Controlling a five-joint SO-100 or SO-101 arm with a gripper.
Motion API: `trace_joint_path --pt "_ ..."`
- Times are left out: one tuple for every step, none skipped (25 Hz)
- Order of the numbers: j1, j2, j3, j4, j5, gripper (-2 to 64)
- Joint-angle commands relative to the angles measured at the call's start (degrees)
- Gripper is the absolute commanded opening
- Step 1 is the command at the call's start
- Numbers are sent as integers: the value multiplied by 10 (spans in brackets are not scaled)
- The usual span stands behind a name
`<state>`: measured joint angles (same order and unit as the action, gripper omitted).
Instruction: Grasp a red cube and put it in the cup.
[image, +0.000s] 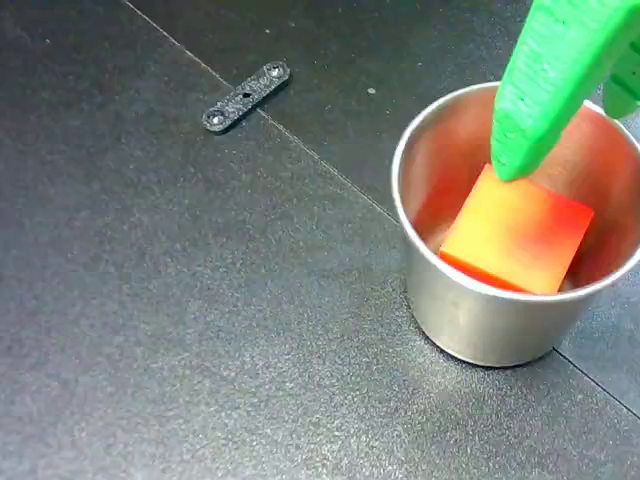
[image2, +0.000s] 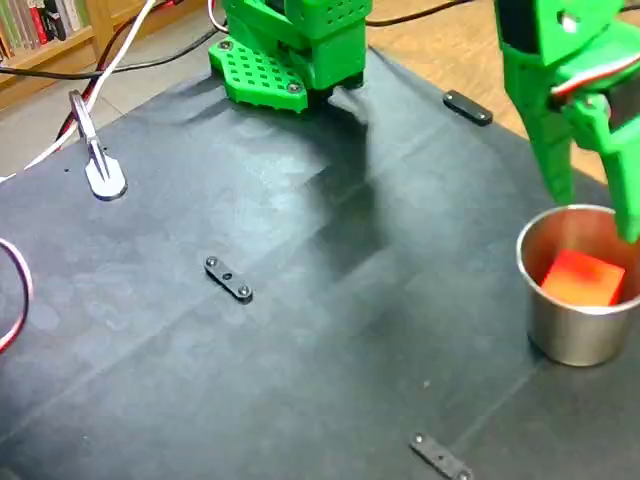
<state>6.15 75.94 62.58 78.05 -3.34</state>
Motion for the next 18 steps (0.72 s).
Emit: trace_joint_path --pt "0 18 -6 -4 -5 211" --pt "-1 18 -8 -1 -5 211" --pt "-1 19 -11 1 -5 211" --pt "-2 21 -11 2 -5 211" --pt "-3 31 -8 2 -5 211" --pt "-4 44 -4 3 -5 211" --pt "-6 56 -4 3 -5 211" --pt "-7 67 -4 3 -5 211" --pt "-8 74 -4 3 -5 211" --pt "-10 80 -4 3 -5 211" --pt "-10 87 -4 4 -5 210" --pt "-11 93 -3 4 -4 210" --pt "-11 100 -3 4 -4 210" --pt "-11 108 -3 4 -4 210" --pt "-11 116 -2 5 -4 210" --pt "-11 126 -2 5 -4 210" --pt "-11 135 -2 9 -4 210" --pt "-11 146 -2 18 -5 210"
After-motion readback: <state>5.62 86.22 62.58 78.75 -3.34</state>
